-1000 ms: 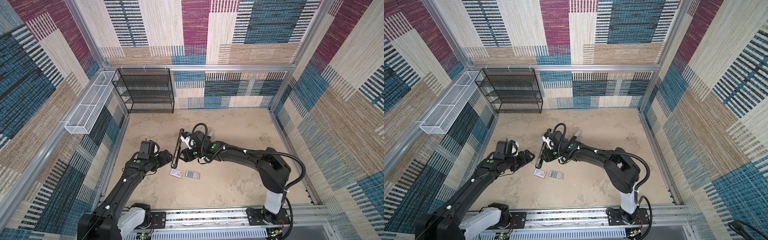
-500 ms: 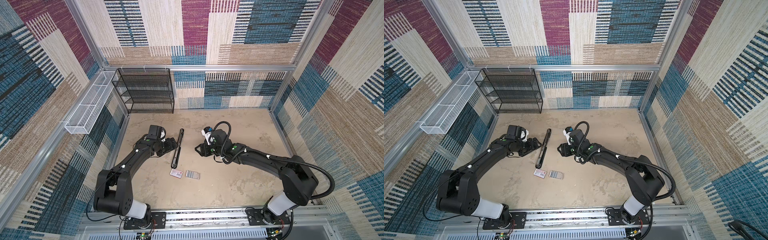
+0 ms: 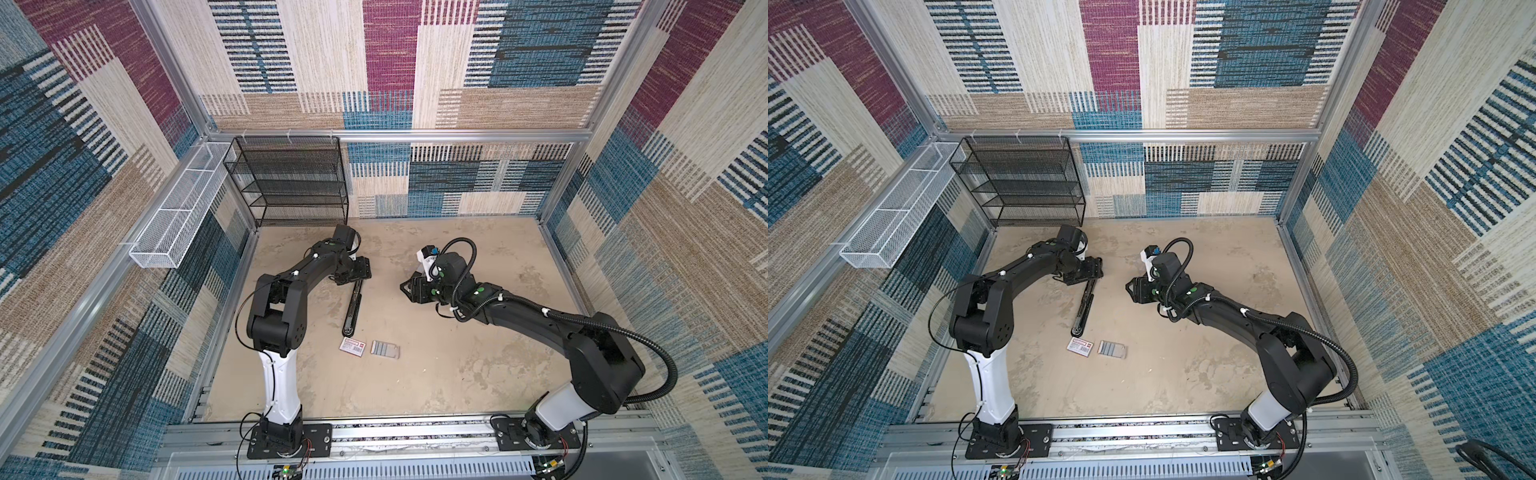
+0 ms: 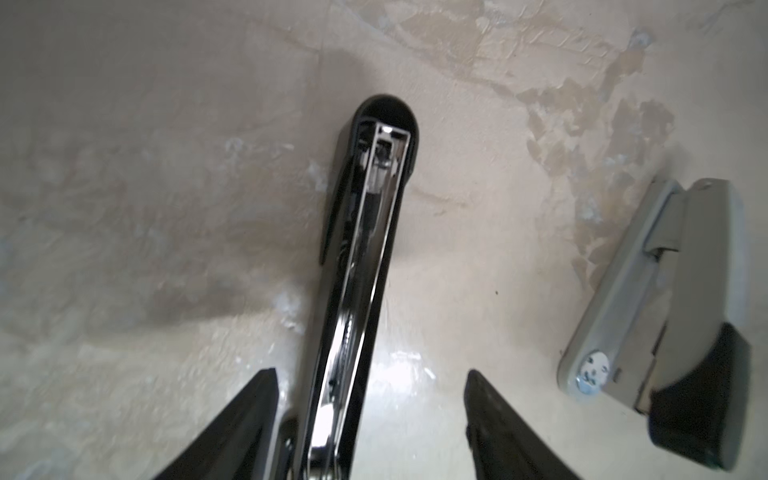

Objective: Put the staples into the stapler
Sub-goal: 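Lower the left gripper onto the stapler's end while the right gripper releases and rises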

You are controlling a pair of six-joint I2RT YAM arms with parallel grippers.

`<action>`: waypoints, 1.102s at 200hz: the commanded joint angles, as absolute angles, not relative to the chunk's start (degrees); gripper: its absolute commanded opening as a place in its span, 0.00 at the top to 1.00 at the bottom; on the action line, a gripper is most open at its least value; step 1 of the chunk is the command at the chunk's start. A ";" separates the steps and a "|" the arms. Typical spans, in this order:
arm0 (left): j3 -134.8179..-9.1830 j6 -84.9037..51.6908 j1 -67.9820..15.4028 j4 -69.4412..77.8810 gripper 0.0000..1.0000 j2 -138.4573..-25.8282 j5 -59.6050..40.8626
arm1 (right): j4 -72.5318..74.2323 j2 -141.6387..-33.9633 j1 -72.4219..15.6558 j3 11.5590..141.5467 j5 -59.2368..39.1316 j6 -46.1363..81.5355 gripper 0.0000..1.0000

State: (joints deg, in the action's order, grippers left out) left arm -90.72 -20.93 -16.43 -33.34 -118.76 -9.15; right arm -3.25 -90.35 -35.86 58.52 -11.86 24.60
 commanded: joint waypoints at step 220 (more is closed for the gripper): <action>-96.42 -4.13 -23.37 -41.14 0.70 -122.70 -5.03 | 0.66 -117.14 -30.76 70.97 -12.53 39.26 0.51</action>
